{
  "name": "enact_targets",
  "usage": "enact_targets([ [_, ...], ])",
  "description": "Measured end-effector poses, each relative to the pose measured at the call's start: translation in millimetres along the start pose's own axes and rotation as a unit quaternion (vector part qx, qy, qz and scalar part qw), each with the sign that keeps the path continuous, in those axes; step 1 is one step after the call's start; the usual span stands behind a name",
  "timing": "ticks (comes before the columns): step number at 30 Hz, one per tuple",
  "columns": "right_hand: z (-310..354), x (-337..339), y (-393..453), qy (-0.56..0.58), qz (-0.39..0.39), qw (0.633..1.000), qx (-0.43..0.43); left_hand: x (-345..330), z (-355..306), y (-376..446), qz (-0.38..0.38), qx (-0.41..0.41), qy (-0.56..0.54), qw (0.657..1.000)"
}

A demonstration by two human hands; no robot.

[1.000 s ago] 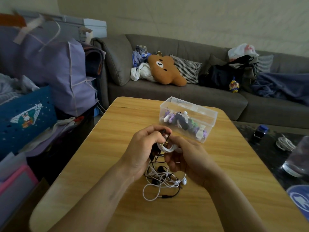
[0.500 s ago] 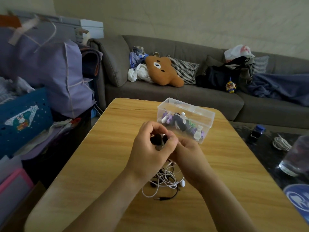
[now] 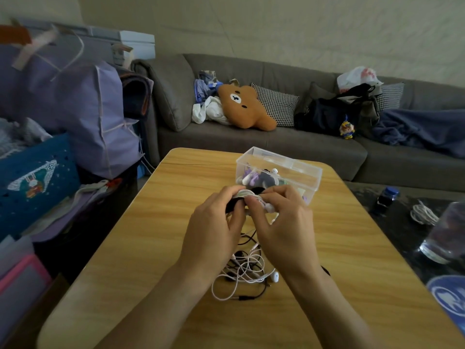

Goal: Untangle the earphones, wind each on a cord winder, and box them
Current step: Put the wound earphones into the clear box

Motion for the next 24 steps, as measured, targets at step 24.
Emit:
enact_targets([
  [24,13,6,-5,0.173,-0.071,0.982,-0.027,-2,-11,-9,-0.043,0.010,0.037,0.998],
])
Point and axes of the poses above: each hand's wrist, its own y-axis towards the middle knuckle, its own x-axis out of the back of the hand, z = x × y, the point moved 3 cm from there along y, towards the middle knuckle, and after that the axes turned 4 degrees about -y, right-handed, at the moved point
